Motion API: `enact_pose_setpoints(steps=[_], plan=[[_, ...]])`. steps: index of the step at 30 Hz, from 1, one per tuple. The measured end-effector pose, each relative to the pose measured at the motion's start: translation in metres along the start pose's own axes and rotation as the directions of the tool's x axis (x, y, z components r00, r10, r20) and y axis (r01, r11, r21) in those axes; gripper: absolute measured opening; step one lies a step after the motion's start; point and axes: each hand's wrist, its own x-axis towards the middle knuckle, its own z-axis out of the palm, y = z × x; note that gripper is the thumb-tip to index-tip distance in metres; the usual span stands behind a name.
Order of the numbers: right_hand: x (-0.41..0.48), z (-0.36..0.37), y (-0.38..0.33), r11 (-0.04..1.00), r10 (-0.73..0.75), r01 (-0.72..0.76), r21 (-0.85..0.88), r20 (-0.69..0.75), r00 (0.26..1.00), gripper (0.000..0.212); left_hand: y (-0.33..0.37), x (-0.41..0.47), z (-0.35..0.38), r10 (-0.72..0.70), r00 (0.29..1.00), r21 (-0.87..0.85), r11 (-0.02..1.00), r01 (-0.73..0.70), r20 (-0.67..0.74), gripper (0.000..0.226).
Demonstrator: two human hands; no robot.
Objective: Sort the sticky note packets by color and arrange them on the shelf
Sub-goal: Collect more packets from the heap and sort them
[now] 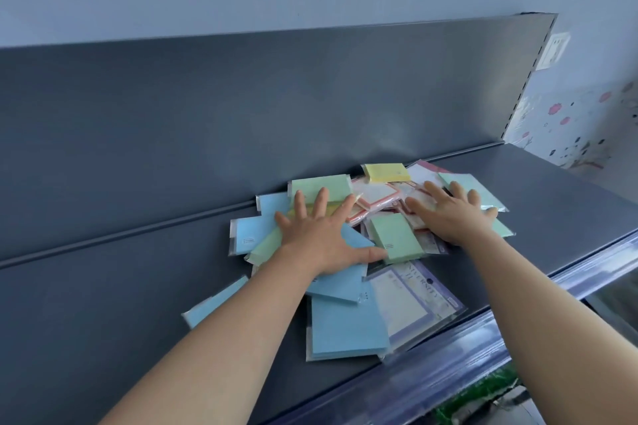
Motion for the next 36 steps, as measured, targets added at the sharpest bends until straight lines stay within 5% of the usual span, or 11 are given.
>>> enact_pose_setpoints(steps=[12, 36], plan=[[-0.068, 0.025, -0.055, 0.999, 0.036, -0.035, 0.004, -0.078, 0.996, 0.071, -0.064, -0.042, 0.005, -0.016, 0.998, 0.013, 1.000, 0.017, -0.054, 0.099], [-0.213, 0.082, -0.274, 0.999, -0.041, 0.045, 0.030, -0.112, 0.993, 0.075, -0.288, -0.185, 0.004, -0.114, 0.982, -0.013, 0.993, 0.114, -0.151, 0.090]])
